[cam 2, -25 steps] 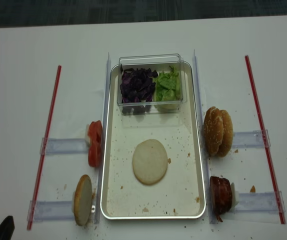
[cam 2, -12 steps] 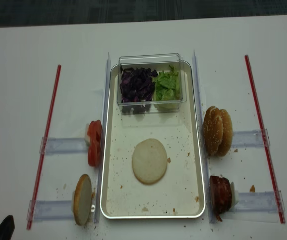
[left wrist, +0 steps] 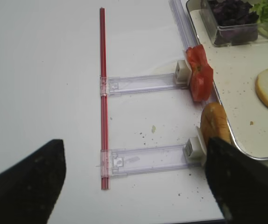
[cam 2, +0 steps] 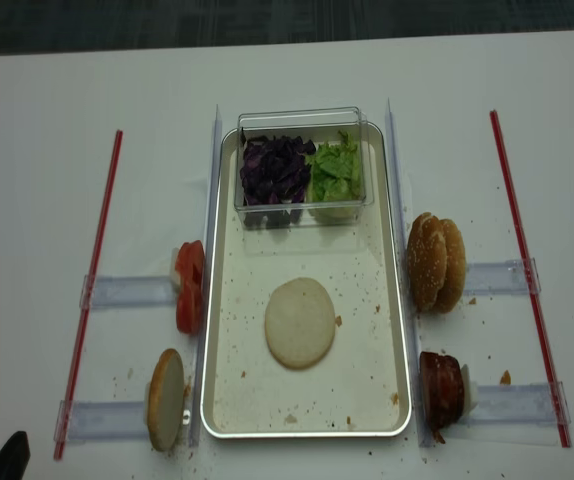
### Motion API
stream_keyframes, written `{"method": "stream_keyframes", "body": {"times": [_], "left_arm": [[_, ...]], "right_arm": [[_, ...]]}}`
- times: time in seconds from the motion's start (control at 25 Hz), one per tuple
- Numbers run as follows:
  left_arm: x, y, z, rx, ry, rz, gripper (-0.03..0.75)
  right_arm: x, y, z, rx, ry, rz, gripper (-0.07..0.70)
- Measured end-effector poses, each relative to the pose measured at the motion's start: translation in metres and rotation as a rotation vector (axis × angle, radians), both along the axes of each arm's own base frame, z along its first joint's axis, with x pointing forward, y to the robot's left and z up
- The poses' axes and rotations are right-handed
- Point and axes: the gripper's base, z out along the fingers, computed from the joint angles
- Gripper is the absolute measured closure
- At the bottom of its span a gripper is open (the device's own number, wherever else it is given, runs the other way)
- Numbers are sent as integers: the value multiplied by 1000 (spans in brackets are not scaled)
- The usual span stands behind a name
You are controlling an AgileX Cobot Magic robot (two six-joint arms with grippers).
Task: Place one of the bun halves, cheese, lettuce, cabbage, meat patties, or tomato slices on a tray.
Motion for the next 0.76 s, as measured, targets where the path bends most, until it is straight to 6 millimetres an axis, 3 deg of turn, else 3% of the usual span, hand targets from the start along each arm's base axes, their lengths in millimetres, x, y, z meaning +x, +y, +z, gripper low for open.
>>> {"method": "stream_keyframes", "body": {"times": [0.76], "left_arm": [[0,0,0,0,0,0,152]], "right_arm": [[0,0,0,0,0,0,-60]]}}
